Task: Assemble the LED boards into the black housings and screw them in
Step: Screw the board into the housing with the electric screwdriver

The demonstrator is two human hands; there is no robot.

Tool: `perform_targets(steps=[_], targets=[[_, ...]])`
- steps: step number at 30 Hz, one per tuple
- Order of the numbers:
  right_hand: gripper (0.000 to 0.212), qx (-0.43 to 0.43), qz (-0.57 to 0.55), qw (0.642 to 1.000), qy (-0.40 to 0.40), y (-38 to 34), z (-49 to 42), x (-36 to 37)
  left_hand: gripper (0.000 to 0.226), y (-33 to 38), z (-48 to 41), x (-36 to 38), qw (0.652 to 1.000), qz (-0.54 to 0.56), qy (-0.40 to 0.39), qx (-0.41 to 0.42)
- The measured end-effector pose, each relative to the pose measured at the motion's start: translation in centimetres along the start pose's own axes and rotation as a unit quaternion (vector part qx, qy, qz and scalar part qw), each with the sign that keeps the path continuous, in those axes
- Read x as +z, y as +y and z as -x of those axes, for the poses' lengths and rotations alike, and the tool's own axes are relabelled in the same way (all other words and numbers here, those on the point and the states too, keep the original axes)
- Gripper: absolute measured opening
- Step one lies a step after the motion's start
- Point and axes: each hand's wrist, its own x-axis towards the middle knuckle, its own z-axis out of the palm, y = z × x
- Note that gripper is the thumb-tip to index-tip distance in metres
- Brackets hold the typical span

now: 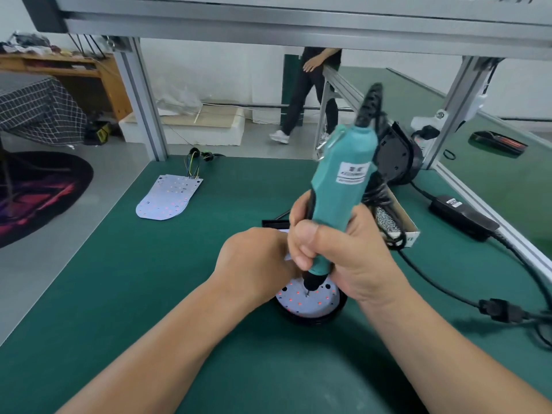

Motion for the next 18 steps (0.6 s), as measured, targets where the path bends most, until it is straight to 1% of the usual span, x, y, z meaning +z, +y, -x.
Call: perform_targets(steps=[1,2,3,4,5,6,9,11,13,15,18], targets=[[0.011,0.005,0.016,1.000,-0.018,0.0,-0.2,0.2,0.049,-0.1,0.1,0.1,1.000,0.008,0.010,0.009],[0.016,0.013,0.033,0.999,-0.038,0.1,-0.4,0.3,0.050,-0.1,0.3,0.1,0.999,0.032,0.013,0.016],[0.017,0.021,0.045,0.997,-0.054,0.1,-0.5,0.3,0.040,-0.2,0.4,0.0,0.998,0.056,0.013,0.020],[0.015,0.031,0.046,0.996,-0.069,0.1,-0.6,0.3,0.024,-0.3,0.5,-0.1,0.998,0.055,0.001,0.013],[0.009,0.038,0.035,0.996,-0.077,0.1,-0.5,0.2,0.013,-0.2,0.4,-0.3,0.999,0.039,-0.013,0.008],[0.002,0.044,0.019,0.996,-0.078,0.1,-0.5,0.1,0.014,-0.2,0.2,-0.2,1.000,0.019,-0.020,0.005],[0.010,0.041,-0.021,0.998,-0.045,0.2,-0.3,-0.4,0.021,-0.2,-0.1,-0.2,1.000,-0.002,-0.016,0.000],[0.012,0.038,-0.052,0.998,-0.019,0.1,-0.2,-0.9,0.013,-0.1,-0.2,-0.4,1.000,0.004,-0.026,-0.004],[0.011,0.040,-0.067,0.997,-0.004,0.1,-0.1,-1.2,0.019,0.0,-0.2,-0.4,1.000,0.007,-0.029,-0.003],[0.007,0.035,-0.071,0.997,-0.008,0.1,-0.1,-1.1,0.015,-0.1,-0.4,0.0,1.000,0.010,-0.015,-0.007],[0.011,0.029,-0.057,0.997,-0.030,0.2,0.0,-1.0,0.027,-0.1,-0.3,0.1,1.000,0.015,-0.008,-0.021]])
